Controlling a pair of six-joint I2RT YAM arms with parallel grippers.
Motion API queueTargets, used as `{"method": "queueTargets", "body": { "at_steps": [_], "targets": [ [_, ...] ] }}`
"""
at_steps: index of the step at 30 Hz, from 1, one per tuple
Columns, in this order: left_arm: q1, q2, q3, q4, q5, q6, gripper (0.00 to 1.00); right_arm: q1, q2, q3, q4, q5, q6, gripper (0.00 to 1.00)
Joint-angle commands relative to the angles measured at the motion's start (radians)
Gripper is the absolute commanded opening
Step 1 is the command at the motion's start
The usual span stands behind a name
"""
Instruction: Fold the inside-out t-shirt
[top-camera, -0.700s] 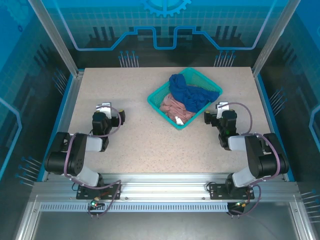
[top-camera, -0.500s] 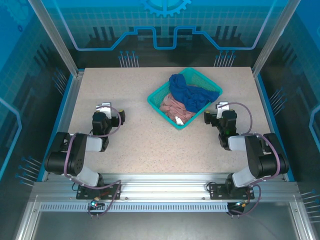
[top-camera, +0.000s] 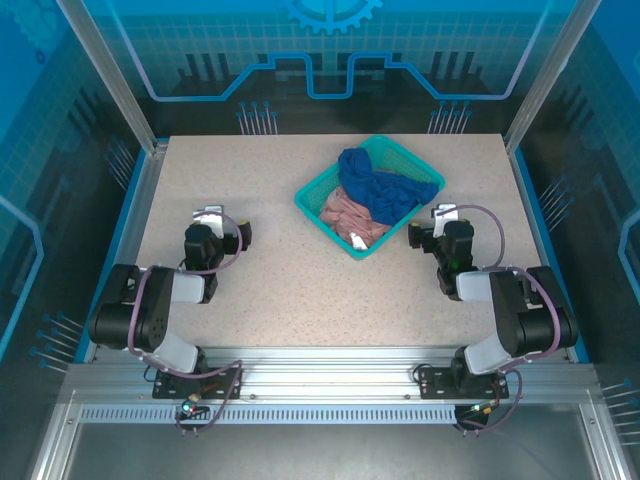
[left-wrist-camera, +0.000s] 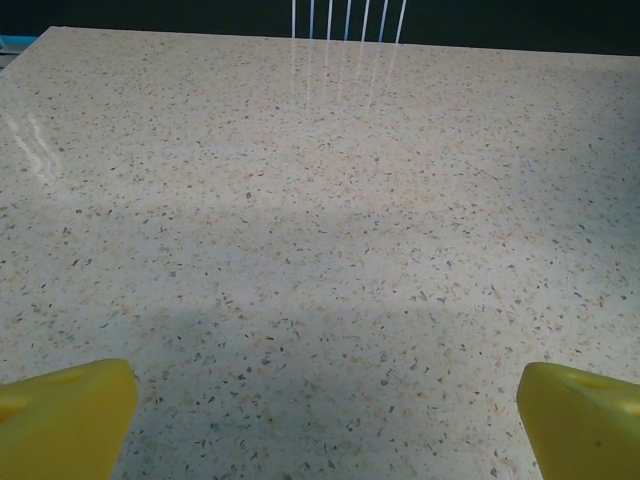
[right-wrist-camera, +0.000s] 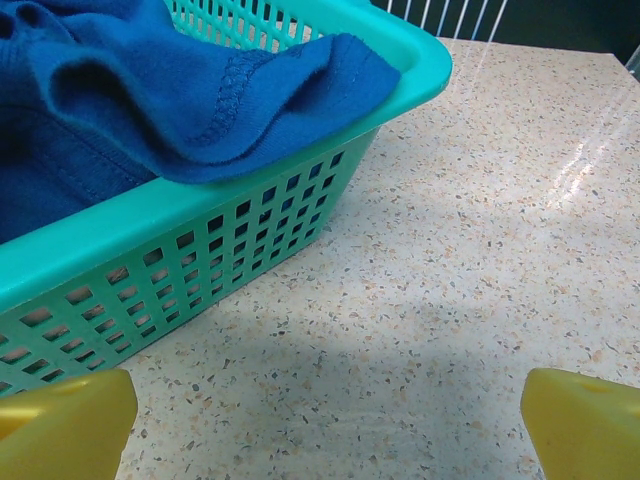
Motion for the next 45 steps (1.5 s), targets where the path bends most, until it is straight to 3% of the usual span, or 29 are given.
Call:
{"method": "queueTargets", "body": {
  "at_steps": [1, 5, 6, 9, 11, 13, 14, 16, 18, 21, 25, 30, 32, 33, 34, 37, 42, 45],
  "targets": [
    [0.007, 0.001, 0.013, 0.008, 0.027, 0.002, 0.99, -0.001, -0.010, 0.001, 0.019, -0.009, -0.005, 1.00],
    [0.007, -0.020, 0.014, -0.007, 0.029, 0.001, 0.99, 0.002, -0.021, 0.005, 0.021, 0.006, -0.005, 1.00],
    [0.007, -0.054, 0.015, -0.038, 0.024, -0.002, 0.99, 0.009, -0.053, 0.021, -0.047, 0.030, -0.004, 1.00],
    [0.005, -0.219, 0.082, -0.293, -0.069, -0.047, 0.99, 0.012, -0.207, 0.095, -0.284, 0.096, 0.034, 1.00],
    [0.014, -0.321, 0.164, -0.533, -0.189, -0.226, 0.99, -0.021, -0.314, 0.140, -0.451, 0.154, 0.194, 1.00],
    [0.020, -0.370, 0.217, -0.640, -0.098, -0.331, 0.99, -0.058, -0.397, 0.220, -0.728, 0.209, 0.435, 1.00],
    [0.019, -0.380, 0.232, -0.656, -0.029, -0.385, 0.99, -0.057, -0.411, 0.241, -0.782, 0.190, 0.494, 1.00],
    [0.012, -0.369, 0.257, -0.637, 0.177, -0.525, 0.99, 0.011, -0.397, 0.271, -0.758, 0.016, 0.453, 1.00],
    [-0.030, -0.331, 0.292, -0.606, 0.309, -0.592, 0.99, 0.160, -0.323, 0.365, -0.814, 0.024, 0.326, 1.00],
    [-0.155, -0.266, 0.404, -0.726, 0.315, -0.552, 0.99, 0.306, -0.079, 0.668, -1.115, 0.066, 0.183, 1.00],
    [-0.273, -0.177, 0.502, -0.818, 0.260, -0.460, 0.99, 0.348, 0.204, 0.914, -1.258, 0.116, 0.055, 1.00],
    [-0.281, -0.136, 0.511, -0.819, 0.260, -0.466, 0.99, 0.308, 0.469, 1.145, -1.331, 0.226, 0.012, 0.99],
    [-0.282, -0.136, 0.509, -0.818, 0.261, -0.459, 0.99, 0.292, 0.536, 1.214, -1.350, 0.208, -0.004, 0.87],
    [-0.282, -0.136, 0.508, -0.823, 0.258, -0.454, 0.99, 0.282, 0.556, 1.238, -1.355, 0.175, -0.006, 0.75],
    [-0.282, -0.136, 0.510, -0.829, 0.254, -0.451, 0.99, 0.278, 0.561, 1.252, -1.353, 0.134, -0.005, 0.64],
    [-0.282, -0.134, 0.510, -0.838, 0.246, -0.442, 0.99, 0.274, 0.521, 1.229, -1.299, 0.014, -0.006, 0.44],
    [-0.282, -0.127, 0.506, -0.854, 0.235, -0.429, 0.99, 0.240, 0.440, 1.228, -1.284, -0.187, 0.021, 0.19],
    [-0.282, -0.144, 0.495, -0.867, 0.219, -0.424, 0.99, 0.206, 0.355, 1.189, -1.258, -0.281, 0.058, 0.09]
  ]
}}
